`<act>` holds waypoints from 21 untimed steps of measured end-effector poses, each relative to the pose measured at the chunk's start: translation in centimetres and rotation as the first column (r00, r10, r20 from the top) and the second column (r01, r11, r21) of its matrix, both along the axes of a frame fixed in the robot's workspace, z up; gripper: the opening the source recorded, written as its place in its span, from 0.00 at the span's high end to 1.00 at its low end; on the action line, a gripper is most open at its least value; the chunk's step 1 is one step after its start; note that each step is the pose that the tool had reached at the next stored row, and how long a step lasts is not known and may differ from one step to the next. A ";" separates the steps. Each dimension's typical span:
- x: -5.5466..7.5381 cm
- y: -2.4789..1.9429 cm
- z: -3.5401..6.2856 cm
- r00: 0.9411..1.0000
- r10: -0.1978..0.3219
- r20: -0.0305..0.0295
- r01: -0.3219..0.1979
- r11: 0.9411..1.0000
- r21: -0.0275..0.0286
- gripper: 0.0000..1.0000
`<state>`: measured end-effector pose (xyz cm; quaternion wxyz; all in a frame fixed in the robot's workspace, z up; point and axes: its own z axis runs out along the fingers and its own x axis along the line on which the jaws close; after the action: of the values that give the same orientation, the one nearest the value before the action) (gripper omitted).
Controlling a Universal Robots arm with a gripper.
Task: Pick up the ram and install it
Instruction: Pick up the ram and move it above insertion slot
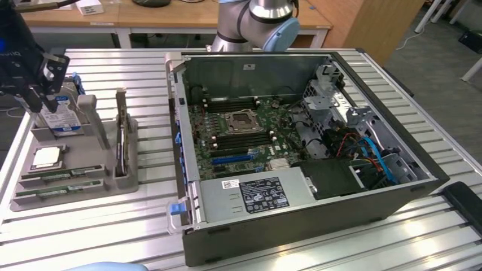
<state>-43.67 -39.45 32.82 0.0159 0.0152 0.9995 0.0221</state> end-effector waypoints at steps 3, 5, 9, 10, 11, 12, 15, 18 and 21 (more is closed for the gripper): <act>0.0 -0.01 -0.07 0.999 0.054 0.000 -0.054 0.999 0.000 0.71; 0.0 -0.01 -0.12 0.996 0.091 0.000 -0.091 0.996 0.000 0.71; 0.0 -0.01 -0.21 0.987 0.162 0.000 -0.162 0.987 0.000 0.71; 0.0 -0.01 -0.24 0.984 0.180 0.000 -0.180 0.984 0.000 0.71; 0.0 -0.01 -0.27 0.980 0.198 0.000 -0.198 0.980 0.000 0.71; 0.0 -0.01 -0.29 0.976 0.216 0.000 -0.216 0.976 0.000 0.71; 0.0 -0.01 -0.36 0.963 0.269 0.000 -0.269 0.963 0.000 0.71; 0.0 -0.01 -0.41 0.947 0.321 0.000 -0.321 0.947 0.000 0.71; 0.0 -0.01 -0.46 0.928 0.373 0.000 -0.373 0.928 0.000 0.71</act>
<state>-43.67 -39.46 32.36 0.0114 -0.1749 0.9842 0.0247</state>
